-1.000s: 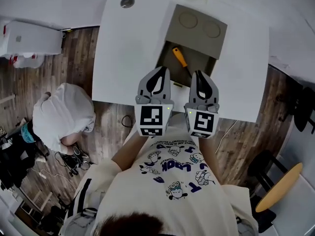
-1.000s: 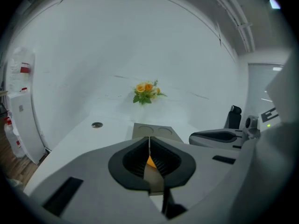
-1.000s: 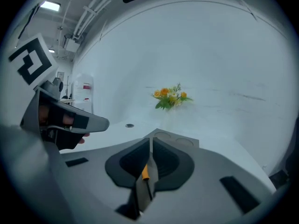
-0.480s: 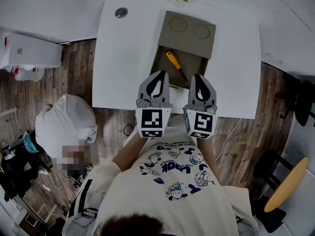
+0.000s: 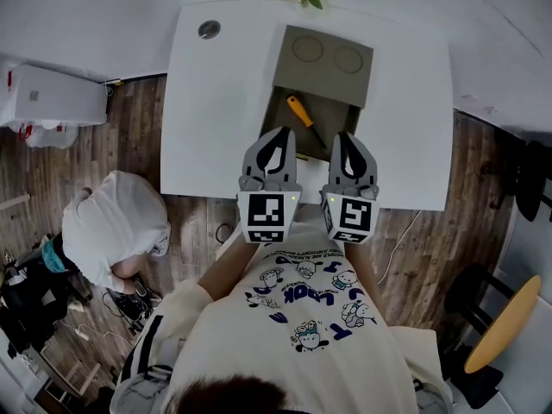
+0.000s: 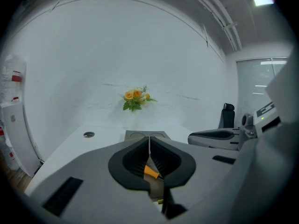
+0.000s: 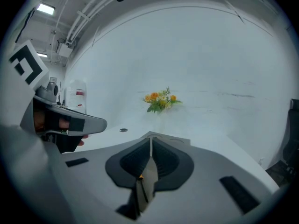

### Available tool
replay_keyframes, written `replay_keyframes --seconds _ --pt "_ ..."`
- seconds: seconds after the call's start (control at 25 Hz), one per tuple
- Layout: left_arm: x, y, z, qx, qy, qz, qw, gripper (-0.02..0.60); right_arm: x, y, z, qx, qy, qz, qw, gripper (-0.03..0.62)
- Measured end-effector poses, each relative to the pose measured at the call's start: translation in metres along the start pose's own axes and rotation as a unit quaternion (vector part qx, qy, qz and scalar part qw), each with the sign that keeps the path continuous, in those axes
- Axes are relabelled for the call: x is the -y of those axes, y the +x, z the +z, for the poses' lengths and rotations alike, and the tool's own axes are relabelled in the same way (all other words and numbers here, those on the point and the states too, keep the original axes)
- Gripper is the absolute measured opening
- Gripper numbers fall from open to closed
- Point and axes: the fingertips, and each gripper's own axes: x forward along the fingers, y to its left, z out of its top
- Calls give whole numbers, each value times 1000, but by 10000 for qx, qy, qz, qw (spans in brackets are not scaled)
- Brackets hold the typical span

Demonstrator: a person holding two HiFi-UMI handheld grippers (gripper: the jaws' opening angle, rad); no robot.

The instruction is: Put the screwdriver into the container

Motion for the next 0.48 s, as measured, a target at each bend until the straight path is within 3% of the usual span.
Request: replay_keyframes --seconds 0.48 --pt "1 8 0 -28 -26 29 10000 22 5 7 1 16 94 70 9999 38"
